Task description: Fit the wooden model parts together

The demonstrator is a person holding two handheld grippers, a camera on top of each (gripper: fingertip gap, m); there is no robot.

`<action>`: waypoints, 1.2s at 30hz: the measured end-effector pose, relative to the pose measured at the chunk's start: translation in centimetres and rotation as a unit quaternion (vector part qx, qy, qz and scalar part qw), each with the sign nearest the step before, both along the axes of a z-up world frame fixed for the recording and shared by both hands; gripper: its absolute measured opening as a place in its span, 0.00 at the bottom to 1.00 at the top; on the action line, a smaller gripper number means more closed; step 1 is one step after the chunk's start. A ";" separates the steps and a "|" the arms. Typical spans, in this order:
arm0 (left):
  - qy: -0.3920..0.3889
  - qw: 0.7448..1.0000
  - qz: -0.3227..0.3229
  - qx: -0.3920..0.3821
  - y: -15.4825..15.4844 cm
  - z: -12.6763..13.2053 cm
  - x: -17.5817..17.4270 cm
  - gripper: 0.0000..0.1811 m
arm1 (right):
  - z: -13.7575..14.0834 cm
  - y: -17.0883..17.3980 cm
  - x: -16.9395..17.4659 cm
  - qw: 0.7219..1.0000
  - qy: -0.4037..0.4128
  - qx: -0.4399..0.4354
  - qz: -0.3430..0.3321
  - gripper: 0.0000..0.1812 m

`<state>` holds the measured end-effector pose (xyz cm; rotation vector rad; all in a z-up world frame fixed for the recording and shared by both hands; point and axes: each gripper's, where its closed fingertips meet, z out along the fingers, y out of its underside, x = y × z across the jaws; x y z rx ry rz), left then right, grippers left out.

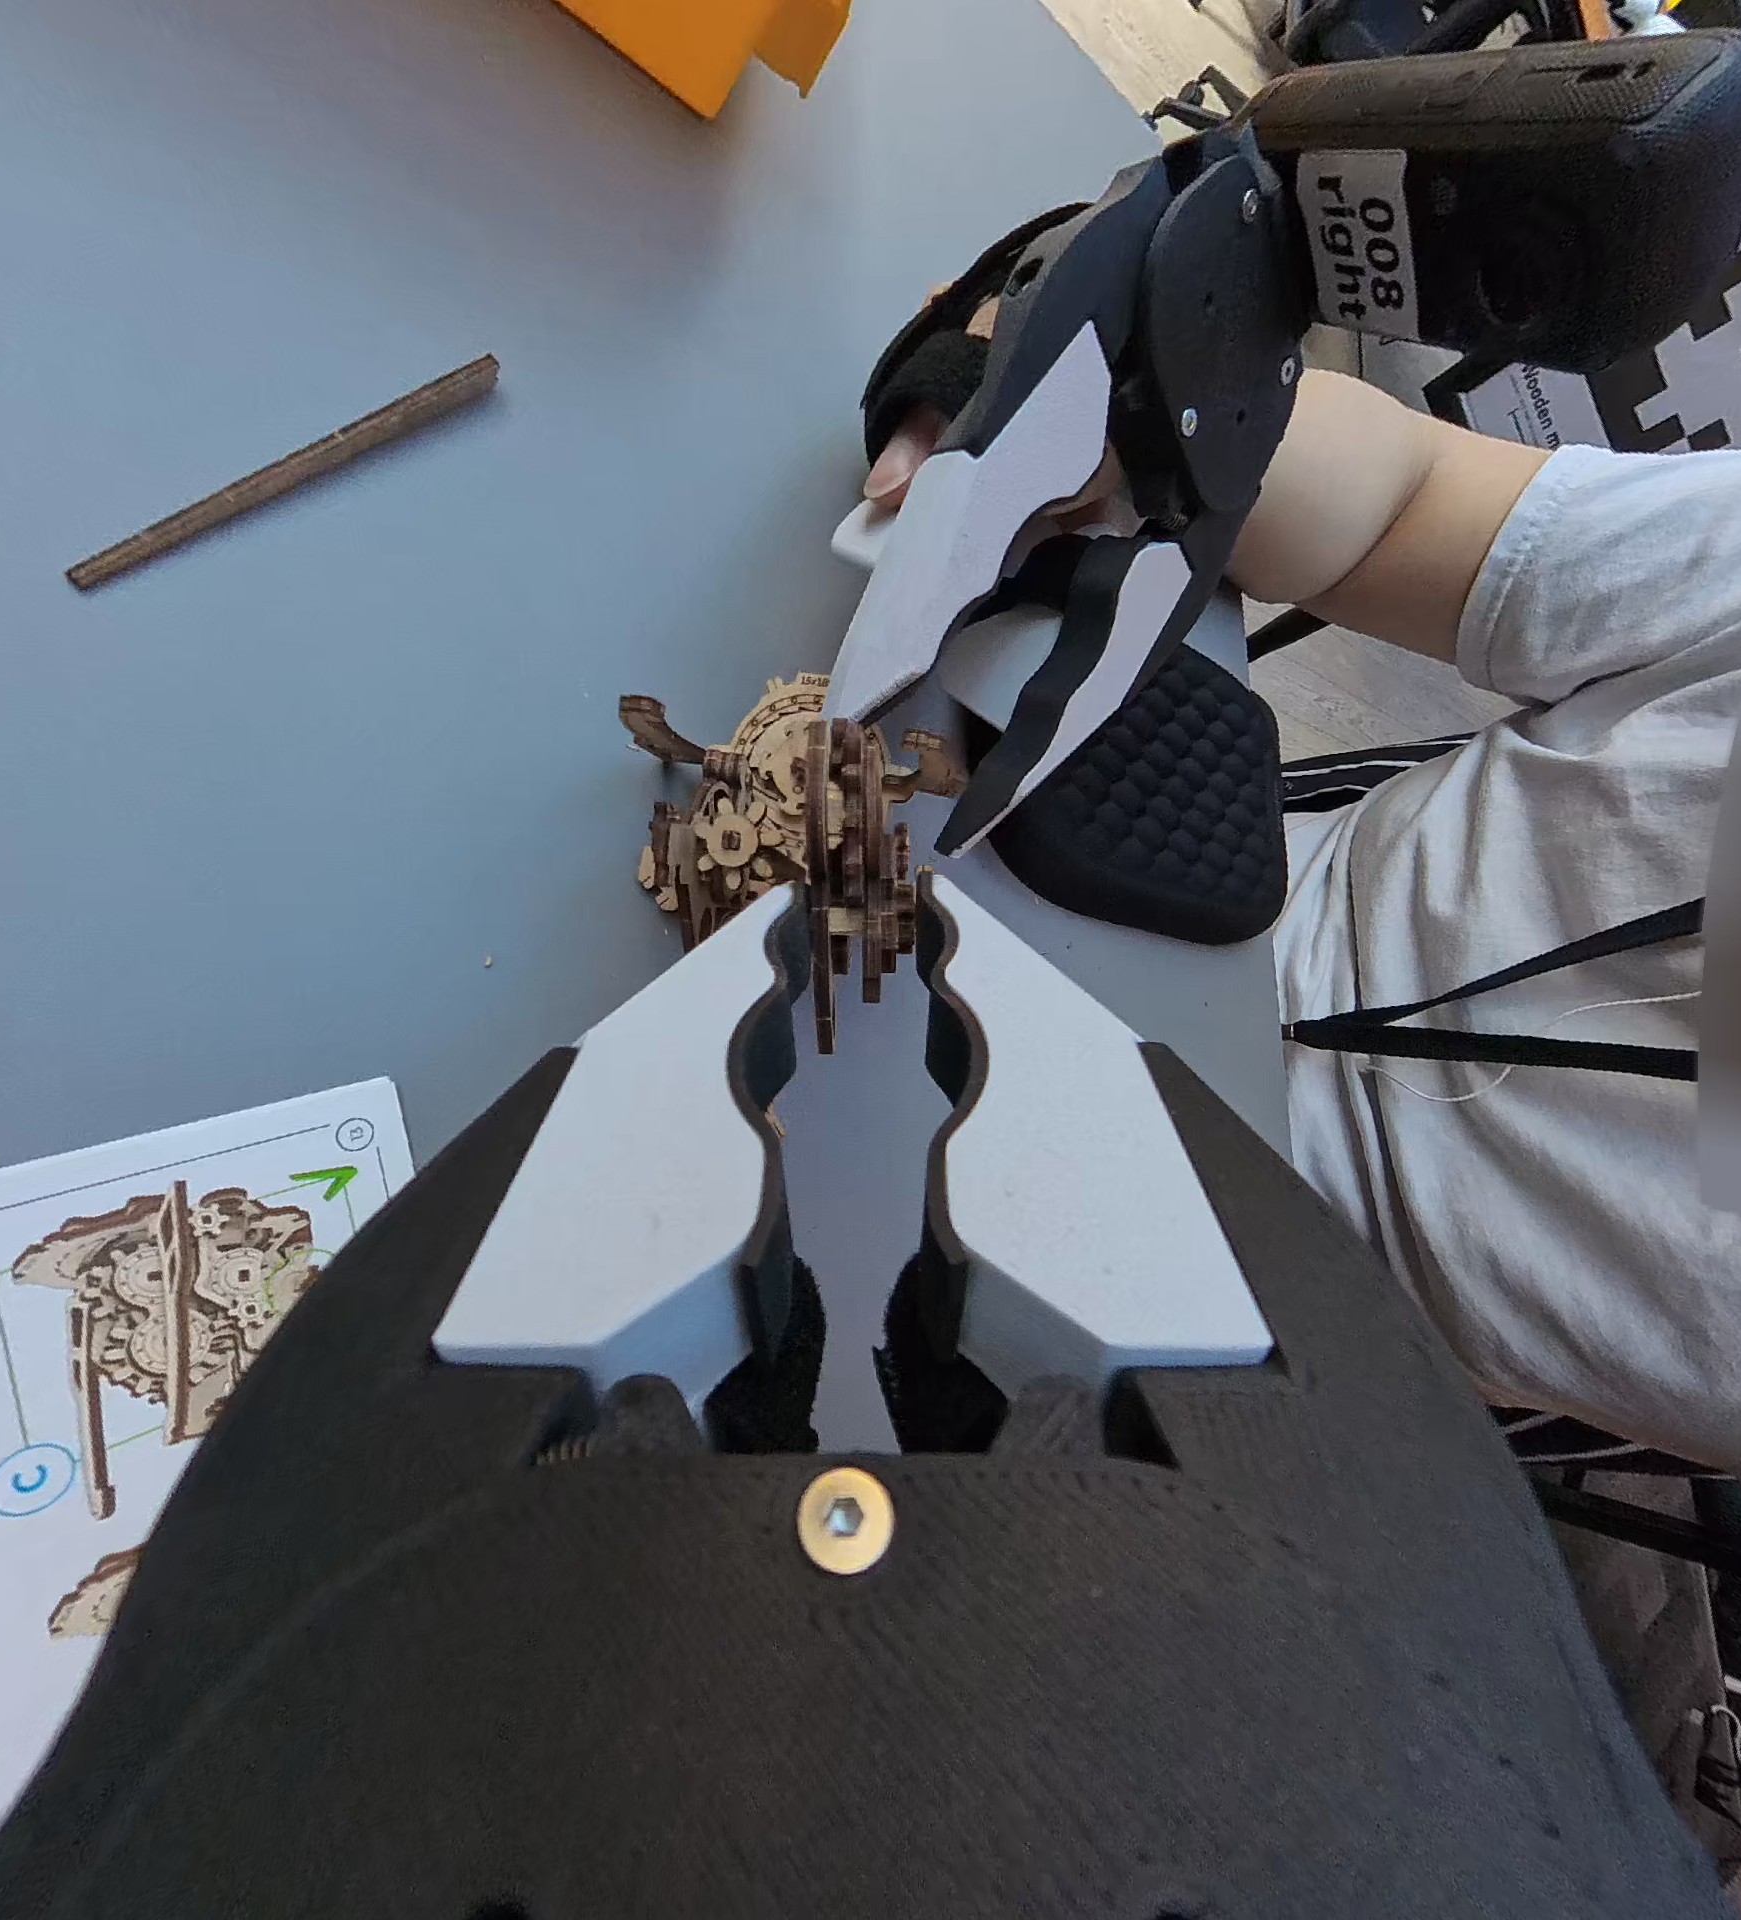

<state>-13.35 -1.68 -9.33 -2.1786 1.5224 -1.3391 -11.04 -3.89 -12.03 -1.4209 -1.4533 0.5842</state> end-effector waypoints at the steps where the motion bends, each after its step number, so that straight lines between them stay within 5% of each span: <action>1: -0.001 1.000 -0.005 0.001 -0.1 0.0 0.1 0.10 | 0.0 0.0 0.0 1.000 -0.002 0.003 0.001 0.26; 28: -0.018 1.000 -0.018 -0.003 -1.0 -0.6 1.8 0.10 | -0.3 -0.1 0.6 0.999 -0.026 0.035 0.009 0.22; 36: -0.044 0.999 0.010 0.013 -0.5 -0.1 2.0 0.10 | -0.9 0.0 0.5 0.997 -0.046 0.066 0.003 0.10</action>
